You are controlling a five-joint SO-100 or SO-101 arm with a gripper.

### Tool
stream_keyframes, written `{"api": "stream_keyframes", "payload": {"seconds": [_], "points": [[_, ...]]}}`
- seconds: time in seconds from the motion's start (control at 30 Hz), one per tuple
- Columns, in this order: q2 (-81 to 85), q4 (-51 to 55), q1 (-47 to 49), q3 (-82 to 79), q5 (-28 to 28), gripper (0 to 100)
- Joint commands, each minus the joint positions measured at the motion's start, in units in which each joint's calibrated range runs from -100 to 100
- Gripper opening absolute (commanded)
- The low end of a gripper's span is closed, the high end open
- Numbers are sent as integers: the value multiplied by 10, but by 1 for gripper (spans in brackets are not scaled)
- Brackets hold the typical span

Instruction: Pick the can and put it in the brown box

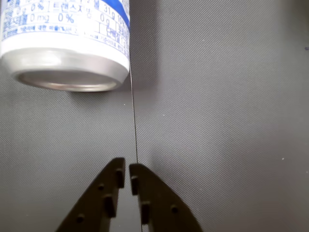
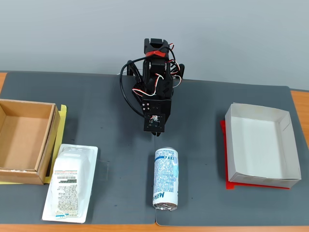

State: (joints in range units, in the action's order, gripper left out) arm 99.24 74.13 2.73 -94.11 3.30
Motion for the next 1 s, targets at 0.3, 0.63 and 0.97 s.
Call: {"api": "stream_keyframes", "payload": {"seconds": [0.3,0.63,0.97], "points": [[-170,-68,3,134,-2,1],[-329,-107,25,306,-2,1],[-525,-107,75,501,2,2]]}}
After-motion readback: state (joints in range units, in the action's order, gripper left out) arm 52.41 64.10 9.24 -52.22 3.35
